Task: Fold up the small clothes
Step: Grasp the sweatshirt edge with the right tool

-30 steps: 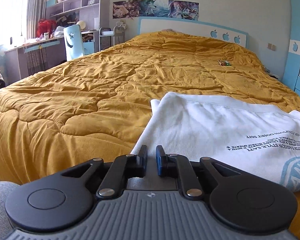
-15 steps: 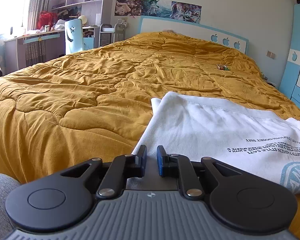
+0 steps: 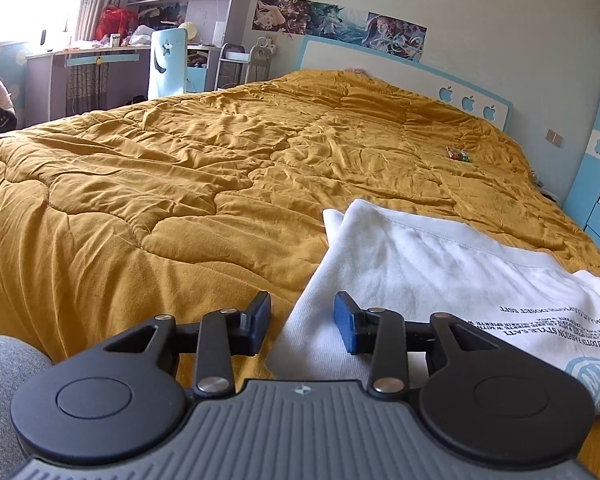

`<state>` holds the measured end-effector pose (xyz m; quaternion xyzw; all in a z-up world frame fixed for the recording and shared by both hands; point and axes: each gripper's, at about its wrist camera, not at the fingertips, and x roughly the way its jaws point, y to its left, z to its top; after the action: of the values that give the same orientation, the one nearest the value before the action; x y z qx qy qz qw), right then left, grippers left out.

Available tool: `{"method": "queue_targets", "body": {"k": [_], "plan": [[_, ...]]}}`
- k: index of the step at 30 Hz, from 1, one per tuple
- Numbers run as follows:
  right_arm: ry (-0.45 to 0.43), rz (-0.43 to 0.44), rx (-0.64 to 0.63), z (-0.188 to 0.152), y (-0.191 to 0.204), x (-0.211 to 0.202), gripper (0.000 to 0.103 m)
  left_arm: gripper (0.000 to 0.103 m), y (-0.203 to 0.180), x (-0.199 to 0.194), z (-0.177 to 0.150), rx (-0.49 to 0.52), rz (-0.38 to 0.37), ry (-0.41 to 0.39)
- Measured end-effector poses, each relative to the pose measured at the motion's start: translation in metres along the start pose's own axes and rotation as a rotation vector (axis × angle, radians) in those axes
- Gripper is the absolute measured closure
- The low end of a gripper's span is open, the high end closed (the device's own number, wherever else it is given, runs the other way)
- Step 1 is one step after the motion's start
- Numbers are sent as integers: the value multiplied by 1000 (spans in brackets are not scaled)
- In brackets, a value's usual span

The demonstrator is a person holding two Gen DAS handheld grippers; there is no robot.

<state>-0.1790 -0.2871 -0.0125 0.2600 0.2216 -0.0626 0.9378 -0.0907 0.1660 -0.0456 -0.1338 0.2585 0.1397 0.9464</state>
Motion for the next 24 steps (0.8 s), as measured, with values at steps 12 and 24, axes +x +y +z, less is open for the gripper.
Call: {"method": "queue_targets", "body": {"k": [12, 24], "plan": [[189, 199, 556, -22, -36, 25, 33, 59, -35, -40, 1, 173, -44, -316], [174, 342, 927, -51, -46, 77, 40, 59, -43, -30, -9, 219, -78, -272]]}}
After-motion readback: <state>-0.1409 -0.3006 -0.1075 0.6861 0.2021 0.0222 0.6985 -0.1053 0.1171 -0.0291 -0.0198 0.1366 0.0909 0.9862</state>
